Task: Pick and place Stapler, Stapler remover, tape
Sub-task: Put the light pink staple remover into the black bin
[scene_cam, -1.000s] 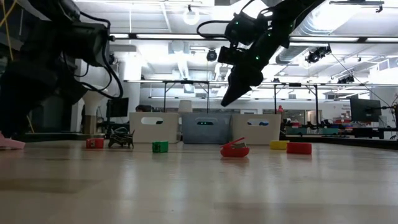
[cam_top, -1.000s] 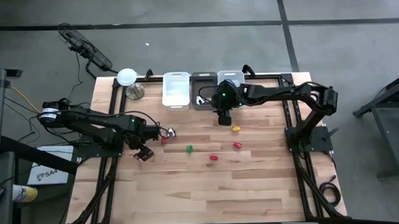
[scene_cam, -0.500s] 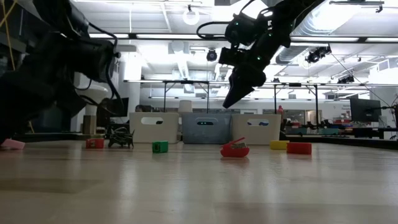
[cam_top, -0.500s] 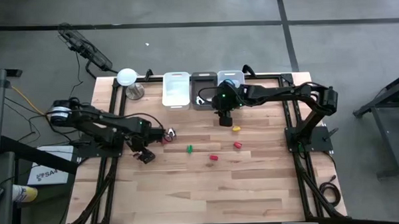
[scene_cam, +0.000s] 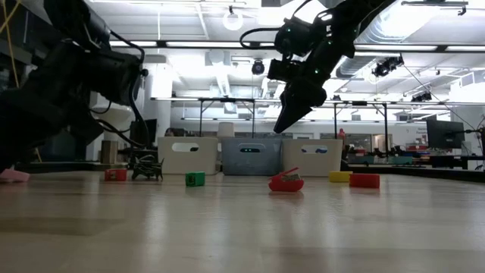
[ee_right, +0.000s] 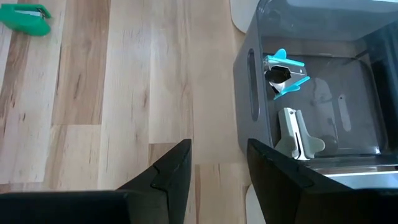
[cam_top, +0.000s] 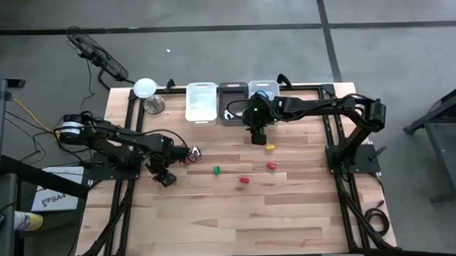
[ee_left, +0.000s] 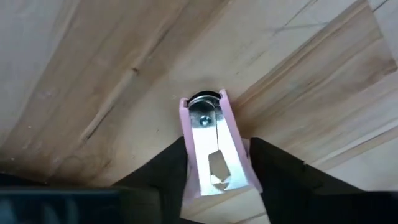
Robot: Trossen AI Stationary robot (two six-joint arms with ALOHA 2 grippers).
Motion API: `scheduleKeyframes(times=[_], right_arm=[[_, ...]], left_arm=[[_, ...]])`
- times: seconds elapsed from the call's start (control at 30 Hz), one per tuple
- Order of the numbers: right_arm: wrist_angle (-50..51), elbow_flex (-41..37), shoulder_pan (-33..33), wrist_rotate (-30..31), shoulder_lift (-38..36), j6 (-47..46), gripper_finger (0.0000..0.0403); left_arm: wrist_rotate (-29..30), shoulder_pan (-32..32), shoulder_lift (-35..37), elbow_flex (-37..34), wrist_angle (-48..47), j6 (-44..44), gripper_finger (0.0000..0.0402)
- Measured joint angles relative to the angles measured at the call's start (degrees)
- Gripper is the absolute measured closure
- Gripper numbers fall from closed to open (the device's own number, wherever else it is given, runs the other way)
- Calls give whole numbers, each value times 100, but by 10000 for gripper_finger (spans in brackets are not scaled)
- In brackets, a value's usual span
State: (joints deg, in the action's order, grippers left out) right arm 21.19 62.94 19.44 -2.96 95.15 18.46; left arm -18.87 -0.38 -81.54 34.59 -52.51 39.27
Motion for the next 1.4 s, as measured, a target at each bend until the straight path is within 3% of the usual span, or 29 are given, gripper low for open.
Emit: scheduleKeyframes(times=[0.2,0.6,1.0,1.23,1.4], right_arm=[[2,0,0,0,0,-3,256],[46,0,0,-2,0,-35,256],[-116,0,1,-180,0,-15,256],[-706,0,-37,-595,0,136,256],[-1227,0,-283,-751,0,407,256]], left_arm=[[-33,0,0,0,9,-284,311],[441,-7,7,59,-14,-1090,315],[2962,0,-4,1124,129,-2519,315],[4189,4,-4,1599,855,-3897,315],[4702,4,-2,1650,1819,-4981,315]])
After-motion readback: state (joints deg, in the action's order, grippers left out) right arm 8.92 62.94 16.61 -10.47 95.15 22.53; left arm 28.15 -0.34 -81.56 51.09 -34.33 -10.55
